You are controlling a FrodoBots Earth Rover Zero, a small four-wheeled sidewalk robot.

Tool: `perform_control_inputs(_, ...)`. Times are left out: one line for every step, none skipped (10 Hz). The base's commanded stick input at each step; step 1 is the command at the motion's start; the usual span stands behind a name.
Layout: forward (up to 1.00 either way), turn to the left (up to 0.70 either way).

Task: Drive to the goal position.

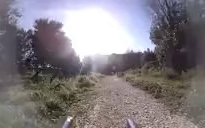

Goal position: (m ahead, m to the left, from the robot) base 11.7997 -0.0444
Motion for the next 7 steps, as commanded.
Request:
perform_control_inputs(0.50, 0.00)
perform_control_inputs(0.50, 0.00)
perform_control_inputs(0.50, 0.00)
perform_control_inputs(0.50, 0.00)
perform_control_inputs(0.50, 0.00)
perform_control_inputs(0.50, 0.00)
perform_control_inputs(0.50, 0.00)
